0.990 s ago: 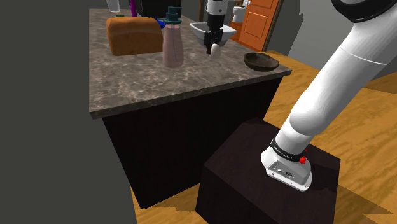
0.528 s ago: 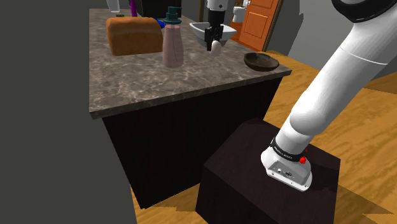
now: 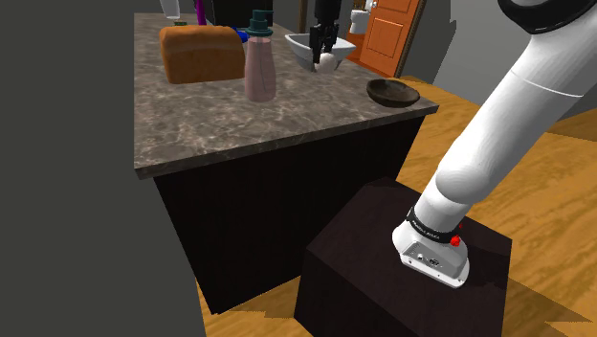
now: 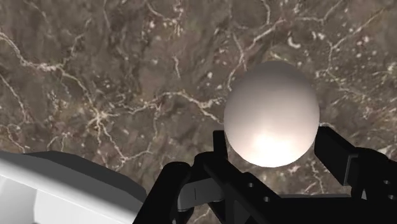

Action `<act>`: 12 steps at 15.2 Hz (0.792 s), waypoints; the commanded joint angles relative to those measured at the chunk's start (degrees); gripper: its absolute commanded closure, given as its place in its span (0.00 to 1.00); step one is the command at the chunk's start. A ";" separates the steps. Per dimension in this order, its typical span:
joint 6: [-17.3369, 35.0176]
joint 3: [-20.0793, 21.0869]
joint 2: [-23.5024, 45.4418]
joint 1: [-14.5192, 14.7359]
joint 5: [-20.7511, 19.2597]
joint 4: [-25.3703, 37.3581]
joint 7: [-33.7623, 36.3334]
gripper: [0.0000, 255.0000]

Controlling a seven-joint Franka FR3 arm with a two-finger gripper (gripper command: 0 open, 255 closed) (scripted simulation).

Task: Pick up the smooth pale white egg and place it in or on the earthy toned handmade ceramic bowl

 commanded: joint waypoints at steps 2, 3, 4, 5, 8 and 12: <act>-2.36 0.02 0.37 0.03 0.06 2.72 0.03 1.00; -3.16 0.02 0.51 0.03 0.08 3.65 0.03 1.00; -3.96 0.01 0.66 0.03 0.11 4.60 0.02 1.00; -4.76 0.00 0.83 0.03 0.13 5.57 0.01 1.00; -7.20 -0.03 1.43 0.02 0.22 8.60 -0.03 1.00; -9.73 -0.07 2.16 0.00 0.33 11.85 -0.09 1.00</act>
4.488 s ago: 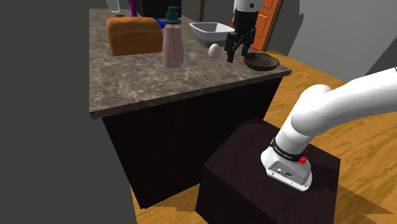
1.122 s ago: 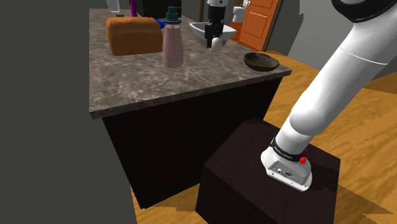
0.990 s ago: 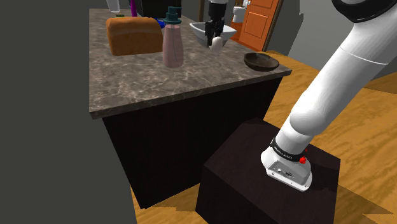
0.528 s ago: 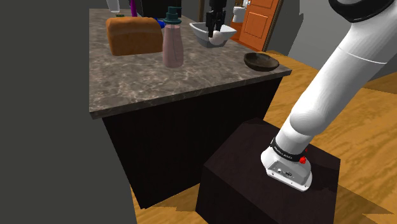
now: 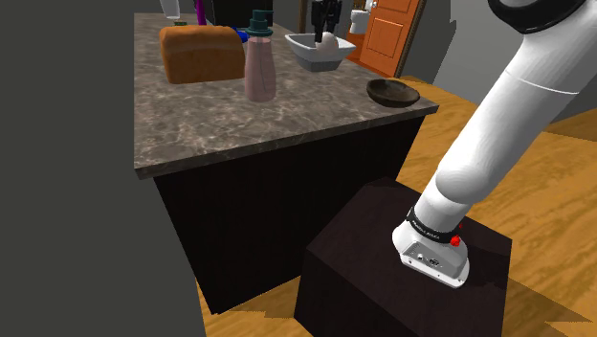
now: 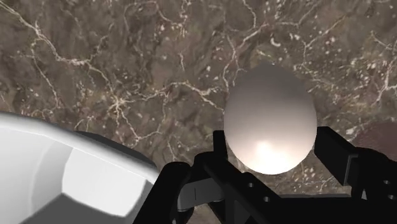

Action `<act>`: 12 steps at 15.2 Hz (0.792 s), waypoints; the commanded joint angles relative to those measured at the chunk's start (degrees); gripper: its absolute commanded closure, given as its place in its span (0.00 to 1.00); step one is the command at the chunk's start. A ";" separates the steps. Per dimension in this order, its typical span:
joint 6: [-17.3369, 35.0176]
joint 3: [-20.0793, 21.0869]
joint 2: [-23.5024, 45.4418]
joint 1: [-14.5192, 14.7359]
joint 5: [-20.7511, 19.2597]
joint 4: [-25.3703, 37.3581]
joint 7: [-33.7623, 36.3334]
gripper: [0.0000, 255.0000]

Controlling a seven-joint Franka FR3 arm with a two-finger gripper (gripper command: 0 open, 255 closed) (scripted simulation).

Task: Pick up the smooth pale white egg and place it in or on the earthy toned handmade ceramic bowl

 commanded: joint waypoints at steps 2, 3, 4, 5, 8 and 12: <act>-0.08 -0.59 -3.97 -0.60 -0.75 -3.85 -1.16 1.00; 0.02 -0.90 -5.90 -0.91 -1.14 -5.87 -1.74 1.00; 0.06 -1.22 -7.80 -1.23 -1.54 -7.78 -2.33 1.00; 0.05 -1.55 -9.66 -1.57 -1.97 -9.59 -2.94 1.00; -0.30 -2.62 -15.03 -2.64 -3.33 -14.50 -4.84 1.00; -1.39 -4.26 -21.75 -4.23 -5.39 -19.90 -7.61 1.00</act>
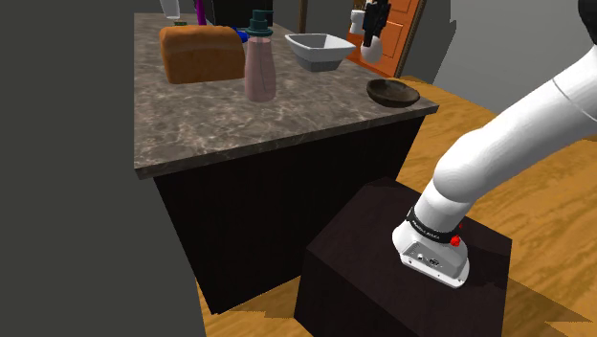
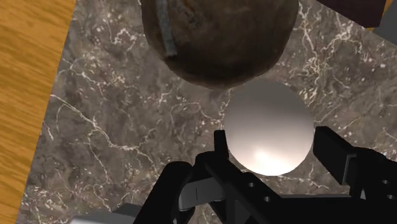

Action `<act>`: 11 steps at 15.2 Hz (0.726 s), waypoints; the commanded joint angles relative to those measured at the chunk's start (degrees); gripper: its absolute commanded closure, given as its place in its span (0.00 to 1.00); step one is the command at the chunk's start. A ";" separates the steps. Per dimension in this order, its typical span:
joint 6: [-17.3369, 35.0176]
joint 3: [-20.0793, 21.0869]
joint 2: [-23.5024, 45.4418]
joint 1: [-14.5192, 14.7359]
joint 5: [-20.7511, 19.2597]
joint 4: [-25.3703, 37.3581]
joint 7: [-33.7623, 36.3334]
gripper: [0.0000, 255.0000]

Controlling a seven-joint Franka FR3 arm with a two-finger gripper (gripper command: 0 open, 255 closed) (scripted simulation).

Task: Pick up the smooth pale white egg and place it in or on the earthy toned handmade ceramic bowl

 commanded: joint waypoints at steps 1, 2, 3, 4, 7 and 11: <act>-0.67 -0.77 -3.71 -0.84 -1.15 -2.92 -1.37 1.00; -1.07 -1.23 -5.28 -1.27 -1.73 -4.01 -2.13 1.00; -1.51 -1.71 -6.81 -1.72 -2.33 -5.03 -2.91 1.00; -1.98 -2.20 -8.31 -2.18 -2.95 -5.98 -3.72 1.00; -1.38 -3.15 -11.30 -3.06 -4.18 -9.40 -5.01 1.00; 1.49 -3.38 -12.29 -3.27 -4.50 -13.25 -4.82 1.00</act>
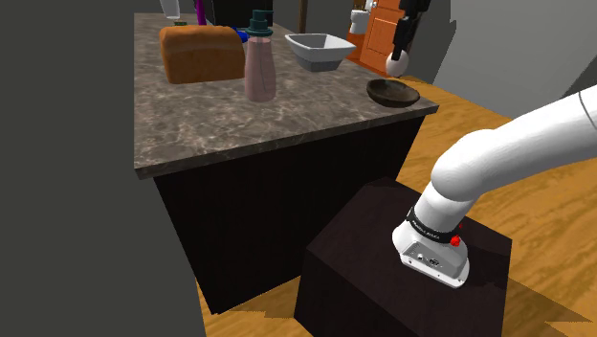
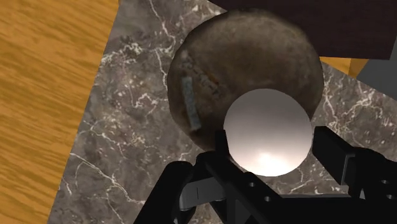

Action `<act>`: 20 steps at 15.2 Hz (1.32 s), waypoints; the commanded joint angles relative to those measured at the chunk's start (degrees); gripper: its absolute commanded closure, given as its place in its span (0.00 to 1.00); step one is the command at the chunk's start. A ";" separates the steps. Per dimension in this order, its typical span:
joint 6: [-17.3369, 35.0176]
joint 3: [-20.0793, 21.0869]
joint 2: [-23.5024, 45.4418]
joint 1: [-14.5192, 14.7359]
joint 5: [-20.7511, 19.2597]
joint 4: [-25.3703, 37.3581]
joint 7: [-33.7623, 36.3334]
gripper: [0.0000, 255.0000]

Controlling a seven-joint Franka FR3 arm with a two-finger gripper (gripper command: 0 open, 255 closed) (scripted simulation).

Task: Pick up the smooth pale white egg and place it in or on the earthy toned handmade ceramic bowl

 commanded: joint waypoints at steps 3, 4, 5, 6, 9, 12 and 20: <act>2.98 -0.36 -0.97 -0.26 -0.42 -3.92 0.05 1.00; 3.71 -0.43 -1.16 -0.31 -0.51 -4.82 0.08 1.00; 4.43 -0.51 -1.33 -0.36 -0.60 -5.71 0.12 1.00; 5.15 -0.59 -1.49 -0.41 -0.68 -6.59 0.15 1.00; 6.91 -0.79 -1.83 -0.53 -0.90 -8.68 0.23 1.00; 6.91 -0.79 -1.83 -0.52 -0.90 -8.68 0.23 1.00; 6.91 -0.79 -1.83 -0.52 -0.90 -8.68 0.23 0.00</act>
